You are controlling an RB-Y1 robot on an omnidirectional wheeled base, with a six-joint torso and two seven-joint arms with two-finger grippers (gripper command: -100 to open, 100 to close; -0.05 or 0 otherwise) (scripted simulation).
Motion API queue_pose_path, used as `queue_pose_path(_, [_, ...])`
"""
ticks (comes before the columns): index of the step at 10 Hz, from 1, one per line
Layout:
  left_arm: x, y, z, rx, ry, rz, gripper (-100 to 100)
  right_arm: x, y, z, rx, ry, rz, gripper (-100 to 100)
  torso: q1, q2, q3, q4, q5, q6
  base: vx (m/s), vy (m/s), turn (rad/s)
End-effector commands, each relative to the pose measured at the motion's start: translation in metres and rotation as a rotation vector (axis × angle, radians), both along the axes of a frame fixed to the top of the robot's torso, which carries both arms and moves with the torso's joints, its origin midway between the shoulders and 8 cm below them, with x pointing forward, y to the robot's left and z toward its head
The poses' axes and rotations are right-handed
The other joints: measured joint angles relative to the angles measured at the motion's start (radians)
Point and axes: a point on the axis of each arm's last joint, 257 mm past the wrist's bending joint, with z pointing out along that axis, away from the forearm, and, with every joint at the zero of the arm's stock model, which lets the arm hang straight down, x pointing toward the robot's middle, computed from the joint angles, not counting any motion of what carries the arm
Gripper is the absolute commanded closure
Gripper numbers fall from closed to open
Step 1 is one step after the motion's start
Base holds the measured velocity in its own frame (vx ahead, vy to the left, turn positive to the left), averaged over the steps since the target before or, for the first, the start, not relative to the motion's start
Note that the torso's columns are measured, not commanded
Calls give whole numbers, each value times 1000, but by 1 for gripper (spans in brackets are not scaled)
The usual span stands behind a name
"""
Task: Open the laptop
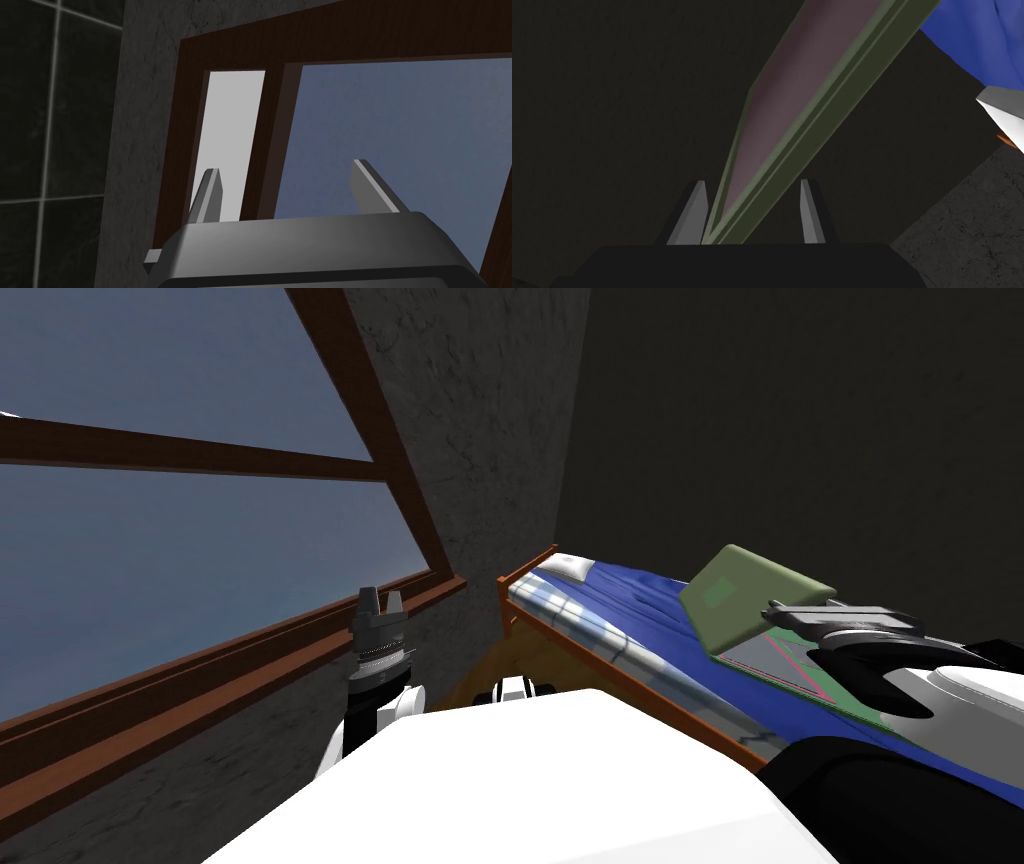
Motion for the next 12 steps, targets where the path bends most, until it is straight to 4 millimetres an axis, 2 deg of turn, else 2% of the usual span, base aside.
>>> queue_pose_path(1, [0,0,0,0,0,0,0,4,-3,-5,110,-121,-1,100,1,-1,0,0,-1,0,-177,-120,-1])
queue_pose_path(3, [0,0,0,0,0,0,0,6,-2,-5,114,-128,5,100,0,-6,-3,-2,-2,1,-107,-75,7])
queue_pose_path(4, [0,0,0,0,0,0,0,5,-4,-17,178,-194,-2,100,2,-11,-6,-4,-2,0,-75,-58,21])
queue_pose_path(6, [0,0,0,0,0,0,0,7,-4,-29,239,-262,-7,100,-7,-8,-4,-4,-6,0,-92,-87,11])
queue_pose_path(7, [0,0,0,0,0,0,0,7,-4,-29,239,-262,-7,100,-9,-6,-3,-3,-7,0,-80,-59,-6])
queue_pose_path(12, [0,0,0,0,0,0,0,16,0,-65,398,-422,-12,100,-12,-9,-3,-6,-13,-1,-78,-76,3])
